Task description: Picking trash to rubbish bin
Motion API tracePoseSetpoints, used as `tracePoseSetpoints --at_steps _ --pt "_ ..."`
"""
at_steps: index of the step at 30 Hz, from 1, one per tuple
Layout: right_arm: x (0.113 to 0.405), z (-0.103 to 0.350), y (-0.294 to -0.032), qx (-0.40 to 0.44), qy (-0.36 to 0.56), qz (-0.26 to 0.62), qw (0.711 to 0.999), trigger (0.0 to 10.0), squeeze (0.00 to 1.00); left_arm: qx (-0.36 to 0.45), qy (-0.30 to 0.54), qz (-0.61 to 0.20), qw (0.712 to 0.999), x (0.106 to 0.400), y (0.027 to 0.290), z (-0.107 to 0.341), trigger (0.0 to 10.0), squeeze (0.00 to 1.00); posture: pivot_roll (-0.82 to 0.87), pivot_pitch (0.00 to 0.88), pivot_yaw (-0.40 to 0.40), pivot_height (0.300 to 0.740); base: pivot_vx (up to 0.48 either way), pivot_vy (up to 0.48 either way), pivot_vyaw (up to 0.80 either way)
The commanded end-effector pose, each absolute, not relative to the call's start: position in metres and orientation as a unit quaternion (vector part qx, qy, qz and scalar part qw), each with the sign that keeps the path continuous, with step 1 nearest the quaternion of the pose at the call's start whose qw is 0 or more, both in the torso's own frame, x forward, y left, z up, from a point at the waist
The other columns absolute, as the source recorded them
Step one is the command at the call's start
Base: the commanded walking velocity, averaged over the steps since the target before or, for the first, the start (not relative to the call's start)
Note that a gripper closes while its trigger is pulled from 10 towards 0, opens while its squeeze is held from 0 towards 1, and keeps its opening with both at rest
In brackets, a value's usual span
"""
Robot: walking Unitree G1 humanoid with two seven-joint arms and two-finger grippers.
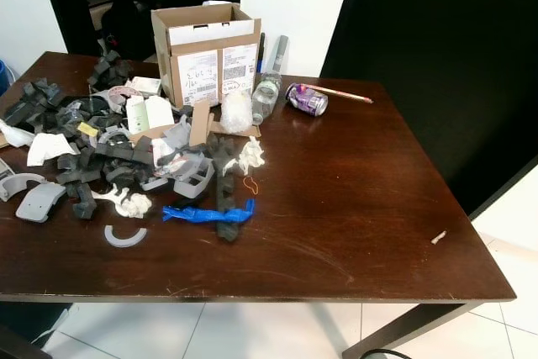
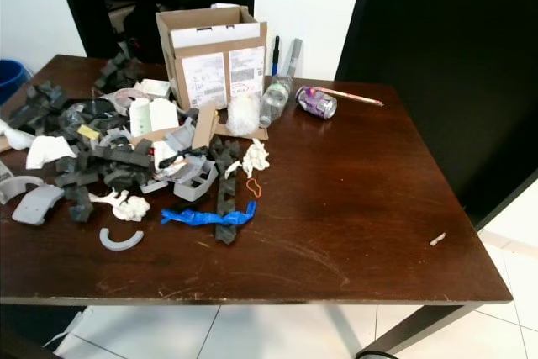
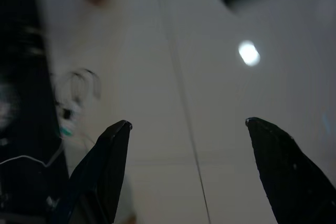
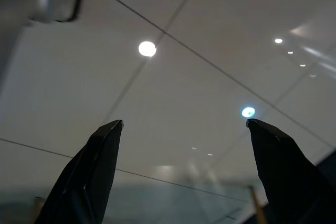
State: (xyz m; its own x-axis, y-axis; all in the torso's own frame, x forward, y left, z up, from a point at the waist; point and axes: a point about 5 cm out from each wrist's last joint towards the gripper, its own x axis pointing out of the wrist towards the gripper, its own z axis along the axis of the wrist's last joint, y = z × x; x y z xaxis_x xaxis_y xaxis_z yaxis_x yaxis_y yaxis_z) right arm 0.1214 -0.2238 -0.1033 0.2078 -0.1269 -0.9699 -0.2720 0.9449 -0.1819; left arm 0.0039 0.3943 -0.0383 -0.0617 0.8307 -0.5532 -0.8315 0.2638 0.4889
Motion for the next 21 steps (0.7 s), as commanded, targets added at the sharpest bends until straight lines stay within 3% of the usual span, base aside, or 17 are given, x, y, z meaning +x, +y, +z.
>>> tracePoseSetpoints --at_steps 1,4,6,7,8,10,14,18,21 --pt "0.12 -0.103 -0.228 -0.164 0.631 0.048 0.757 10.0 0.0 0.013 0.362 0.645 0.673 -0.001 0.411 -0.022 10.0 0.0 0.31 0.101 -0.115 0.74 0.0 0.0 0.0" --pt "0.124 -0.102 -0.227 -0.171 0.628 0.054 0.757 10.0 0.0 0.082 0.17 0.7 0.689 0.041 0.469 0.057 10.0 0.0 0.32 0.109 -0.117 0.74 0.0 0.0 0.0" --pt "0.124 -0.102 -0.227 -0.171 0.628 0.054 0.757 10.0 0.0 0.082 0.17 0.7 0.689 0.041 0.469 0.057 10.0 0.0 0.32 0.109 -0.117 0.74 0.0 0.0 0.0" --pt "0.124 -0.102 -0.227 -0.172 0.628 0.055 0.757 10.0 0.0 0.114 0.107 0.693 0.703 0.063 0.48 0.088 10.0 0.0 0.32 0.111 -0.117 0.74 0.0 0.0 0.0" --pt "0.124 -0.102 -0.227 -0.172 0.628 0.055 0.757 10.0 0.0 0.114 0.107 0.693 0.703 0.063 0.48 0.088 10.0 0.0 0.32 0.111 -0.117 0.74 0.0 0.0 0.0" --pt "0.125 -0.101 -0.226 -0.174 0.628 0.057 0.757 10.0 0.0 0.163 0.02 0.673 0.721 0.095 0.487 0.133 10.0 0.0 0.32 0.111 -0.117 0.74 0.0 0.0 0.0" --pt "0.125 -0.102 -0.225 -0.173 0.629 0.059 0.756 10.0 0.0 0.201 -0.097 0.618 0.754 0.139 0.478 0.191 10.0 0.0 0.3 0.11 -0.111 0.74 0.0 0.0 0.0" --pt "0.124 -0.102 -0.224 -0.172 0.629 0.06 0.755 10.0 0.0 0.199 -0.148 0.564 0.787 0.166 0.464 0.212 10.0 0.0 0.29 0.109 -0.107 0.74 0.0 0.0 0.0" --pt "0.122 -0.103 -0.224 -0.171 0.631 0.06 0.754 10.0 0.0 0.193 -0.191 0.454 0.849 0.213 0.431 0.231 10.0 0.0 0.29 0.112 -0.103 0.74 0.0 0.0 0.0"
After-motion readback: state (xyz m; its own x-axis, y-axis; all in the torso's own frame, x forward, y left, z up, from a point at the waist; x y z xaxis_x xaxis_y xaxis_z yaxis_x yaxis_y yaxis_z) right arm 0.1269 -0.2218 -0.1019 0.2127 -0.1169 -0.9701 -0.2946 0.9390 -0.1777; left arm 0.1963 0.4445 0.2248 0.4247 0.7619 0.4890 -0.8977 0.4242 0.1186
